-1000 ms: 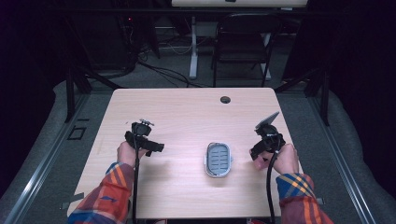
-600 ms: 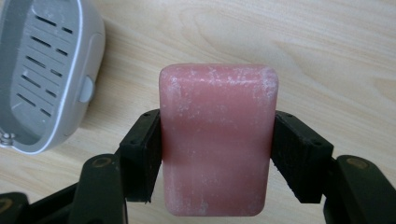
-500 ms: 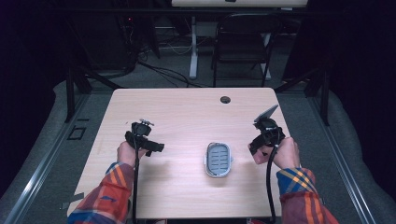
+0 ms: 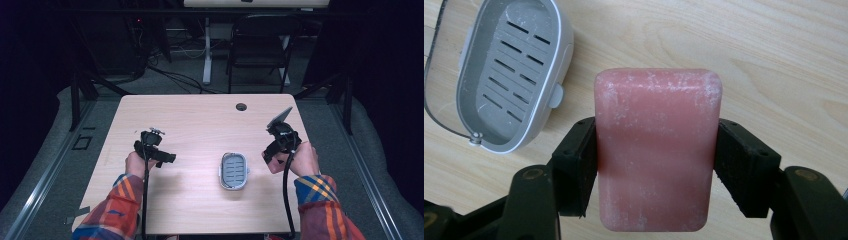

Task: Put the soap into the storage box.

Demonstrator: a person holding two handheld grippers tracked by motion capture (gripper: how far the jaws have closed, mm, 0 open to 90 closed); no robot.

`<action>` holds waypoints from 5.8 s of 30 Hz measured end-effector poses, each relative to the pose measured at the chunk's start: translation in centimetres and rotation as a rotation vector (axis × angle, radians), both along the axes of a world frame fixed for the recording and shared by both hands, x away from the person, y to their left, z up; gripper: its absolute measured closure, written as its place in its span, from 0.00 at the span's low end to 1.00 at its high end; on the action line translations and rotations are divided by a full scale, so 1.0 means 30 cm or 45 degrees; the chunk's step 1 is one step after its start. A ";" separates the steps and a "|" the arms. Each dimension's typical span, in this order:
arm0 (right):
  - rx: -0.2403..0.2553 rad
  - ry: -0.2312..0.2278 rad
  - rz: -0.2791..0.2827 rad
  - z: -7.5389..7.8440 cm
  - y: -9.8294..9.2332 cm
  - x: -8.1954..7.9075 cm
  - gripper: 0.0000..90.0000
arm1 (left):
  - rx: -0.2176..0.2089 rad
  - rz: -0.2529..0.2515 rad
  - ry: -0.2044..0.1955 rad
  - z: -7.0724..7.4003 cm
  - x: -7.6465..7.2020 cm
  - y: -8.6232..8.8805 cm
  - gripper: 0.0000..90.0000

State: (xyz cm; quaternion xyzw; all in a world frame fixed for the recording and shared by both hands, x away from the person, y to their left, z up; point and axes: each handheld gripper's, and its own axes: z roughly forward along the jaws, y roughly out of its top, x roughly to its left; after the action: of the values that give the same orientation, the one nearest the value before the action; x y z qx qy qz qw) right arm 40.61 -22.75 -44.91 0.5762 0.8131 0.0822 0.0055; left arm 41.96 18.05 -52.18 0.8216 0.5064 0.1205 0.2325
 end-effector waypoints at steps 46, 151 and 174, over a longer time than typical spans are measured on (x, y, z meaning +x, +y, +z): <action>-0.027 0.058 0.159 -0.037 0.252 0.049 0.42 | 0.009 -0.014 -0.005 0.001 0.002 -0.007 0.00; 0.095 -0.328 0.058 0.000 -0.159 -0.143 0.07 | 0.001 -0.056 -0.009 0.005 -0.004 -0.019 0.00; 0.040 -0.321 0.110 -0.183 -0.329 -0.282 0.05 | -0.004 -0.065 -0.018 0.009 -0.017 -0.013 0.00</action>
State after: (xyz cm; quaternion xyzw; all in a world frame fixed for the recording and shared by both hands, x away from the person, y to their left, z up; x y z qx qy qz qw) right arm 32.14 -32.62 -50.41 0.5257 0.8287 0.1668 0.0951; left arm 41.44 17.66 -51.92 0.8331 0.4837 0.1195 0.2402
